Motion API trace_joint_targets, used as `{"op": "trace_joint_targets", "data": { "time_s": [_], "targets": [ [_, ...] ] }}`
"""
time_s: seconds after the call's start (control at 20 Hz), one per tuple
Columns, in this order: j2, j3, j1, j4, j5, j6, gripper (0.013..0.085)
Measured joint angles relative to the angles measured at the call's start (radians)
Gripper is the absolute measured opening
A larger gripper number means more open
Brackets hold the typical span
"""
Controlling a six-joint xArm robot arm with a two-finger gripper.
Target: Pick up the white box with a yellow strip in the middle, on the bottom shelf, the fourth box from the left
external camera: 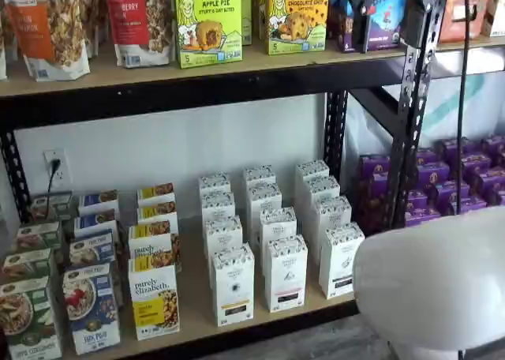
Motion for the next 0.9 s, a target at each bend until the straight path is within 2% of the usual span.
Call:
{"op": "trace_joint_targets", "data": {
  "time_s": [0.05, 0.1, 0.15, 0.2, 0.35, 0.9],
  "targets": [
    [0.002, 0.000, -0.023, 0.027, 0.005, -0.011, 0.0850],
    [0.007, -0.003, -0.104, 0.110, 0.023, -0.047, 0.0850],
    [0.010, -0.003, -0.152, 0.167, 0.032, -0.069, 0.0850],
    [0.010, -0.001, -0.166, 0.189, 0.035, -0.078, 0.0850],
    [0.008, 0.003, -0.155, 0.188, 0.030, -0.073, 0.0850],
    [-0.002, 0.072, -0.046, 0.089, -0.056, -0.017, 0.0850]
  ]
}}
